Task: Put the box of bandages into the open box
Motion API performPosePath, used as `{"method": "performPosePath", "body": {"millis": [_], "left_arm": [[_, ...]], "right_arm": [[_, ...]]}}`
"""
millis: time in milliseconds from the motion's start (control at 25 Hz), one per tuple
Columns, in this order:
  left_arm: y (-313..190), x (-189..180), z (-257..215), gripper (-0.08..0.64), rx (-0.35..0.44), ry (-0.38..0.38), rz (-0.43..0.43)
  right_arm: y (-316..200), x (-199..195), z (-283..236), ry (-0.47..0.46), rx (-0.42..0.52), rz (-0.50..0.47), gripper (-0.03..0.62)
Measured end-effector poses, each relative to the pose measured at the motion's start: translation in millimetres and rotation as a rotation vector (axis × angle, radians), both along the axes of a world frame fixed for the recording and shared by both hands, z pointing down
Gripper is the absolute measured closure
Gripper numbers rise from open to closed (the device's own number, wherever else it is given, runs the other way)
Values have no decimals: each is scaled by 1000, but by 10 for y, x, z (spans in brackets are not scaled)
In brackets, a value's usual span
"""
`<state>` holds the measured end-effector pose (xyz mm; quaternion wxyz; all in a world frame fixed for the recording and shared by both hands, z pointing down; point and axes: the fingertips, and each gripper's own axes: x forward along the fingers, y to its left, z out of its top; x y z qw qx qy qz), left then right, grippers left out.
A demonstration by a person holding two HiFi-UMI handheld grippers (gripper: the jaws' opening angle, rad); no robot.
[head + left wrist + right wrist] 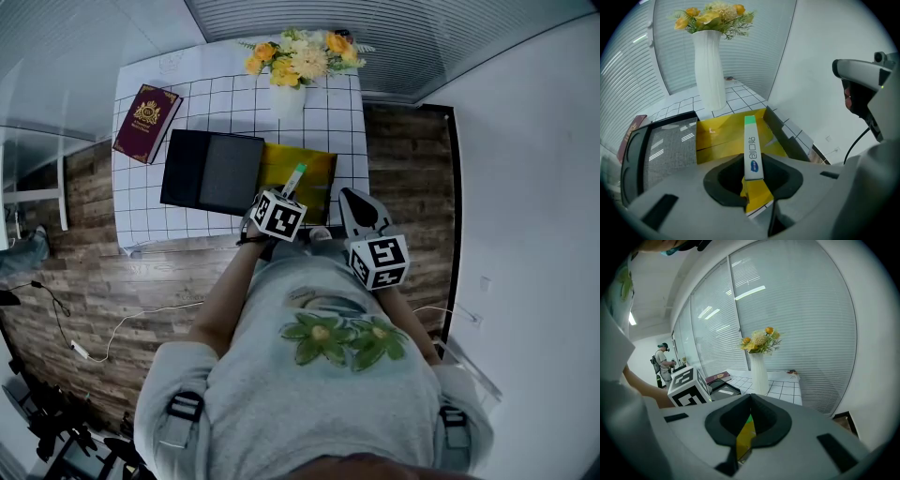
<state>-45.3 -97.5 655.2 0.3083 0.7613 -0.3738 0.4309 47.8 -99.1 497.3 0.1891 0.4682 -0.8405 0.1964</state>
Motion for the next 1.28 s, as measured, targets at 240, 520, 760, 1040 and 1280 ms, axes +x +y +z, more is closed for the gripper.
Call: {"method": "performPosePath", "body": {"millis": [240,520,760,1040,1280], "left_arm": [[-7,-4,25,459,0,-7,-2],[1,48,5,459,-7,9,8],[0,54,31,459,-9,-1,15],[22,43,62,459,-18,-11,23],[37,40,87,459,-21,-17,29]], "right_arm": [[-3,15,4,2,-1,-1,586],[-7,45,7,3,-1,4,586],[-17,63,7,1,0,5,586],[-29,66,5,-1,-1,4,586],[-25,67,11,0,-2,0,586]]}}
